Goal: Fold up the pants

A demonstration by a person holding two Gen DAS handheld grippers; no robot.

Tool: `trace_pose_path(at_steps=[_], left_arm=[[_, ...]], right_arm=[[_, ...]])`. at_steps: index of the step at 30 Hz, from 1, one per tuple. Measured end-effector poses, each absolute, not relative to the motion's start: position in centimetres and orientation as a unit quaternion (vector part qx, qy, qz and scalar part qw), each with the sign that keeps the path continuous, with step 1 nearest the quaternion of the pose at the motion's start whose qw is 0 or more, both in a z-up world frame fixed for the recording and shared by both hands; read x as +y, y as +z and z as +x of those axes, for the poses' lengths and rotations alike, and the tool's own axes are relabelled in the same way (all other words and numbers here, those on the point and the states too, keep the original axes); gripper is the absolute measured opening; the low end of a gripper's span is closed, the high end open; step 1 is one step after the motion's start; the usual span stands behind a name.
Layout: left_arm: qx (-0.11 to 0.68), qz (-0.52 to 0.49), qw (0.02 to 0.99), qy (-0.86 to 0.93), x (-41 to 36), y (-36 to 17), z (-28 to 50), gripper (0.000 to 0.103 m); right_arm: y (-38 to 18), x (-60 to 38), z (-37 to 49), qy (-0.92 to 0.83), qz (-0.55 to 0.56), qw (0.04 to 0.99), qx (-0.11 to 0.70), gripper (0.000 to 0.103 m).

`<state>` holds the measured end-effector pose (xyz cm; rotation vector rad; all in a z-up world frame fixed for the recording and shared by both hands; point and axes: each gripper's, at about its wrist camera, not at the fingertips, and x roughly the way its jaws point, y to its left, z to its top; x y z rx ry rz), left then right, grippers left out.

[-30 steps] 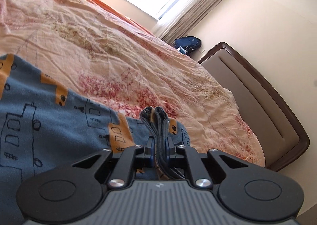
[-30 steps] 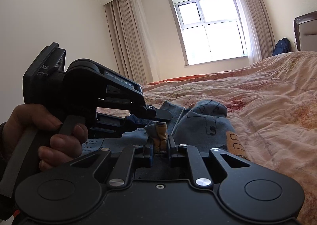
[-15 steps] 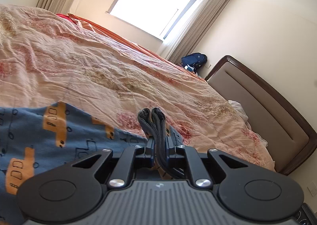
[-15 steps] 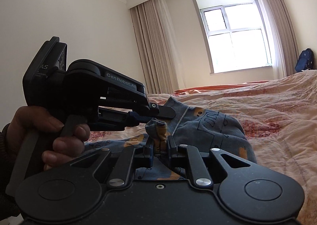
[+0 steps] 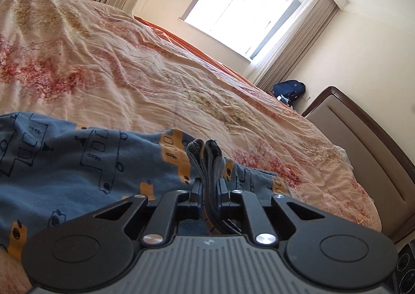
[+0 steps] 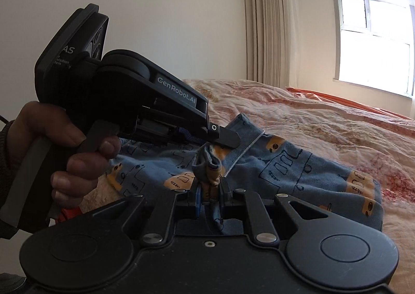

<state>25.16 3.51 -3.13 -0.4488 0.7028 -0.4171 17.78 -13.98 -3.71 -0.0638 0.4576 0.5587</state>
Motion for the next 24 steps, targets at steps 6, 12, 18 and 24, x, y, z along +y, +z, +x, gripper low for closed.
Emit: trace_pose_path(at_steps=[6, 12, 18, 24], left_arm=[[0.356, -0.222, 0.888, -0.188, 4.8, -5.0, 25.7, 0.010], [0.370, -0.217, 0.885, -0.181, 4.9, -5.8, 25.8, 0.016], [0.370, -0.183, 0.898, -0.150, 4.3, -5.1, 25.4, 0.067], [0.338, -0.115, 0.922, -0.152, 0.7, -2.8, 25.6, 0.088]], right_arm=[[-5.0, -11.8, 18.7, 0.288, -0.055, 0.922, 0.254, 0.016], [-5.1, -12.7, 19.1, 0.284, -0.048, 0.924, 0.253, 0.037], [-4.7, -16.4, 18.0, 0.255, -0.011, 0.939, 0.230, 0.086], [-5.1, -22.1, 16.2, 0.165, 0.030, 0.963, 0.211, 0.101]])
